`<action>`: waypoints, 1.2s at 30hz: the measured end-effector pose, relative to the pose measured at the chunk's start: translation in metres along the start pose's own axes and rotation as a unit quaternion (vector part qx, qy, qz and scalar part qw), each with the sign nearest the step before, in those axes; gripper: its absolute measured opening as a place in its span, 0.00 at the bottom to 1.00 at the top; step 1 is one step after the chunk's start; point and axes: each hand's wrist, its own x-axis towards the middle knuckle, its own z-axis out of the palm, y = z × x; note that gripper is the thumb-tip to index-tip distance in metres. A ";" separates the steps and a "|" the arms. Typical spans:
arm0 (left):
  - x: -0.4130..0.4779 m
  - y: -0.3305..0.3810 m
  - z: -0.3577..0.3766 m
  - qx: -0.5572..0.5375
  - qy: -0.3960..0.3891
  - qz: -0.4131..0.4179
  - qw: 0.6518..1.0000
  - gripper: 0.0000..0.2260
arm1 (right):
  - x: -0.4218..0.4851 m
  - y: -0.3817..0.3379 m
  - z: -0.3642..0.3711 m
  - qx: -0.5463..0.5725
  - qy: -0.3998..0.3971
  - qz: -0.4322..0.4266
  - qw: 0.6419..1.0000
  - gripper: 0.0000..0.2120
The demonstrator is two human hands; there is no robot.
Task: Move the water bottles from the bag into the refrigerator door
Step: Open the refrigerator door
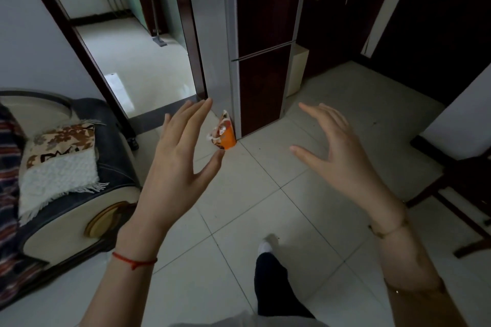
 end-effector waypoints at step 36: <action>0.398 -0.208 0.164 0.026 0.012 -0.067 0.997 0.31 | 0.456 0.187 0.095 0.047 -0.061 -0.023 0.997 0.30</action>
